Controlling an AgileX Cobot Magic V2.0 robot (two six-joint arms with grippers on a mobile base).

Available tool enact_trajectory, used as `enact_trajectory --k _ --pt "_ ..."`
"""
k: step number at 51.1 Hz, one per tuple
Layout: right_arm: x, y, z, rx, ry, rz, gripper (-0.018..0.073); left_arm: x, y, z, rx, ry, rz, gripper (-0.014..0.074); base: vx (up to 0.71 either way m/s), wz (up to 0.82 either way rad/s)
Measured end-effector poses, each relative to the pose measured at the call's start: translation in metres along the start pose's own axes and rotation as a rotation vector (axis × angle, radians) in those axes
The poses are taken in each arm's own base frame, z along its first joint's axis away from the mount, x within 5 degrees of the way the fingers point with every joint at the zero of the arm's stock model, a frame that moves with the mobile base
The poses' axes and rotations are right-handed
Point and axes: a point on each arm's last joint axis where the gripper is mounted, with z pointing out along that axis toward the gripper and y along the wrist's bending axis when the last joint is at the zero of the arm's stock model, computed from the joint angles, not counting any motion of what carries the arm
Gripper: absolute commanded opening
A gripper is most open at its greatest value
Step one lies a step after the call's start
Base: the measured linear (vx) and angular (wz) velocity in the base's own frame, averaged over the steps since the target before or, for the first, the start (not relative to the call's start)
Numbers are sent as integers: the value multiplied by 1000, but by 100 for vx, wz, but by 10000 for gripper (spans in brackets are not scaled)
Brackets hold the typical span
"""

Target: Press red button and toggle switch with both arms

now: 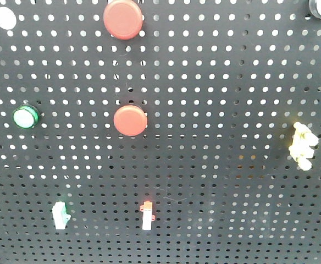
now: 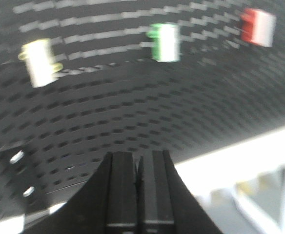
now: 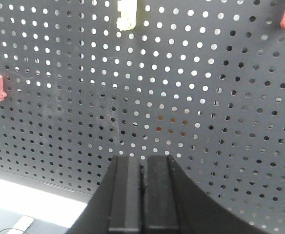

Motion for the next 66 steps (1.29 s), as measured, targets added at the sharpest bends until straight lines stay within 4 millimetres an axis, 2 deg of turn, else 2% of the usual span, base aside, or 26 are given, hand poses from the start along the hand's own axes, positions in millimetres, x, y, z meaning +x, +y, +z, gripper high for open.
enact_trajectory --k 6,15,59,66 --pt "0 0 0 0 -1 0 -3 1 4 0 -68 -19 -24 1 0 0" --pt "0 0 0 0 0 0 -3 1 7 -1 -127 -16 28 1 0 0" --pt "0 -1 0 6 3 -9 -3 1 7 -1 -131 -15 43 1 0 0" --pt "13 -8 7 84 34 -28 -3 1 7 -1 -131 -15 43 1 0 0"
